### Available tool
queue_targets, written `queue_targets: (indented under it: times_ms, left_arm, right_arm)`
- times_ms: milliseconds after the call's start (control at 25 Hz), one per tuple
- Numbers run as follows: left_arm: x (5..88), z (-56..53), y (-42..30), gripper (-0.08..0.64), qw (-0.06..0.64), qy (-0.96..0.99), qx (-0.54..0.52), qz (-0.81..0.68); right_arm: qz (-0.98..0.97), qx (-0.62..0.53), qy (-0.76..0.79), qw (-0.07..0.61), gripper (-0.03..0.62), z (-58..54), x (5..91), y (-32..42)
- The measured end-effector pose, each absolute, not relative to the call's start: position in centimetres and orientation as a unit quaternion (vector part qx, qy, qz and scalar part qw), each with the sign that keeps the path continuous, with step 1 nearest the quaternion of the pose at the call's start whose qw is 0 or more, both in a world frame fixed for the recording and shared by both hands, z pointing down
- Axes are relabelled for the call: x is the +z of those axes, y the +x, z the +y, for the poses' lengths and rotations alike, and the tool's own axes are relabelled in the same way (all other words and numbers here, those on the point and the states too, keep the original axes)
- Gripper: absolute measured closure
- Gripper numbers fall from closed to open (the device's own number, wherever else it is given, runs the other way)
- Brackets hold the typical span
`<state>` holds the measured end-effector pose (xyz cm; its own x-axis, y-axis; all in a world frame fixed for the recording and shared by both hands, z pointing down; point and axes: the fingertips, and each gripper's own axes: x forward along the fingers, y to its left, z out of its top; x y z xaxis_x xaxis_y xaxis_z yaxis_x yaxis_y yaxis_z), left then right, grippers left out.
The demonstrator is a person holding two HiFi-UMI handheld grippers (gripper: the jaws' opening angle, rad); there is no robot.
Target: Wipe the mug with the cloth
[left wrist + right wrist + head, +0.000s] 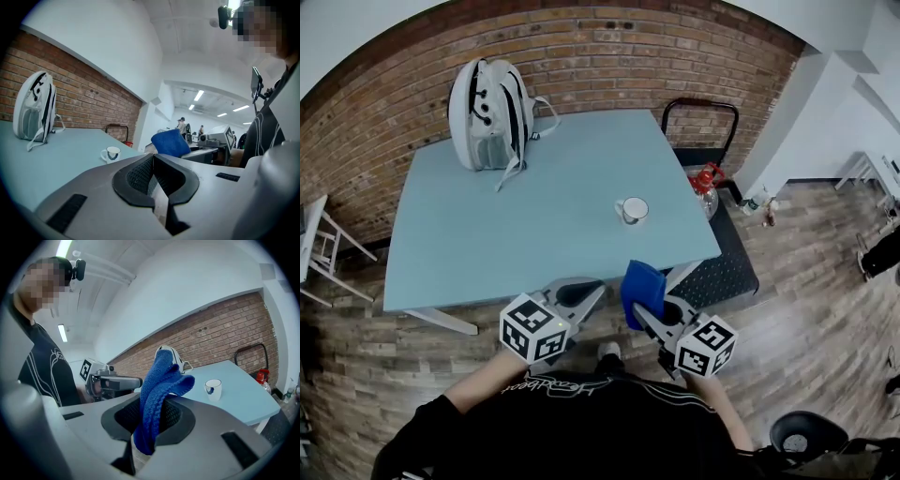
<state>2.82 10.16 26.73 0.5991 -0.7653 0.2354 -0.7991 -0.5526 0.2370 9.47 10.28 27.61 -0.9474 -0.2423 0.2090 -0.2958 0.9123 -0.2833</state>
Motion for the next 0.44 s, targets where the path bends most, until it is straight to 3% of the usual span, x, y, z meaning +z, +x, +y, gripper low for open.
queue_targets:
  times_ms: [440]
  left_arm:
    - [26.4,11.4,4.1,0.551,0.153,0.888,0.05,-0.43]
  right_arm:
    - [-0.973,0.144,0.158,0.082,0.532,11.9,26.6,10.7]
